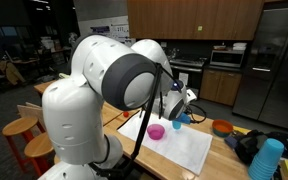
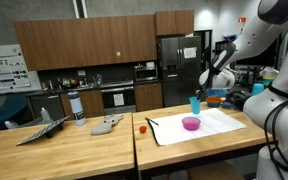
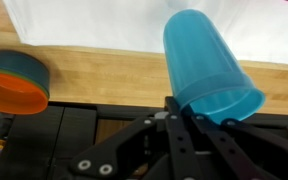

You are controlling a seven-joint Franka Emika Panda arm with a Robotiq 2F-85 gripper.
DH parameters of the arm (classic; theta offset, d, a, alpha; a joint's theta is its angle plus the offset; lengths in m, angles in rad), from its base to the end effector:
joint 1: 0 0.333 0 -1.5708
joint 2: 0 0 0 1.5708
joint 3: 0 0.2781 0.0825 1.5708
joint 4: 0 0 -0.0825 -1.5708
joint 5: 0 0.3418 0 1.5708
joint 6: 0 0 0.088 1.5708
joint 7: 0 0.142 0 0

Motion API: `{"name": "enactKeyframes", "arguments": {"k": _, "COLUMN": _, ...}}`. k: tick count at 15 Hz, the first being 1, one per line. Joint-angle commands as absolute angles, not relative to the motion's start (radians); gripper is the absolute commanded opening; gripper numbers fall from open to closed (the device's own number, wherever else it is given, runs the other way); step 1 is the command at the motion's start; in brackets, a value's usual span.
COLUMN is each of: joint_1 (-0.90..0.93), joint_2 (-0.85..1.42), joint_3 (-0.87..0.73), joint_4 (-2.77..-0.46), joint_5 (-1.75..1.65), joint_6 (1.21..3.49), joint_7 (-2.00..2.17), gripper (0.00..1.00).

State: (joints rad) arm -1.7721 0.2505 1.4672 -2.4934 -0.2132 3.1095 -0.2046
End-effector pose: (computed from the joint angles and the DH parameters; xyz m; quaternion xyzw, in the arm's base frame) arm 0.4897 -0.1317 0.3139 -0.9503 -0.0149 -0.3108 0.0057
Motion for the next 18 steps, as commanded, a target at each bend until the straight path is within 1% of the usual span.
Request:
{"name": "enactKeyframes", "arguments": {"k": 1, "joint_1": -1.757, "joint_2": 0.187, "joint_3": 1.431, "joint_4": -2.497, "joint_5": -0.200, "joint_6": 3.113, "joint_7": -0.181, "gripper": 0.01}}
{"name": "enactKeyframes", "arguments": {"k": 8, "joint_1": -1.755, "joint_2": 0.224, "joint_3": 1.380, "joint_4": -2.501, "joint_5": -0.178, "joint_6": 3.124, "joint_7": -0.142, "gripper": 0.01}}
{"name": "enactKeyframes", "arguments": {"k": 10, "joint_1": -1.764, "joint_2": 0.230, "joint_3": 1.387, "joint_4": -2.500, "joint_5": -0.189, "joint_6": 3.109, "joint_7": -0.135, "gripper": 0.01}}
{"name": "enactKeyframes", "arguments": {"k": 11, "joint_1": -1.764, "joint_2": 0.230, "joint_3": 1.387, "joint_4": -2.500, "joint_5": -0.189, "joint_6": 3.109, "joint_7": -0.135, "gripper": 0.05}}
{"name": "enactKeyframes", "arguments": {"k": 18, "joint_1": -1.764, "joint_2": 0.230, "joint_3": 1.387, "joint_4": -2.500, "joint_5": -0.189, "joint_6": 3.109, "joint_7": -0.135, "gripper": 0.05}}
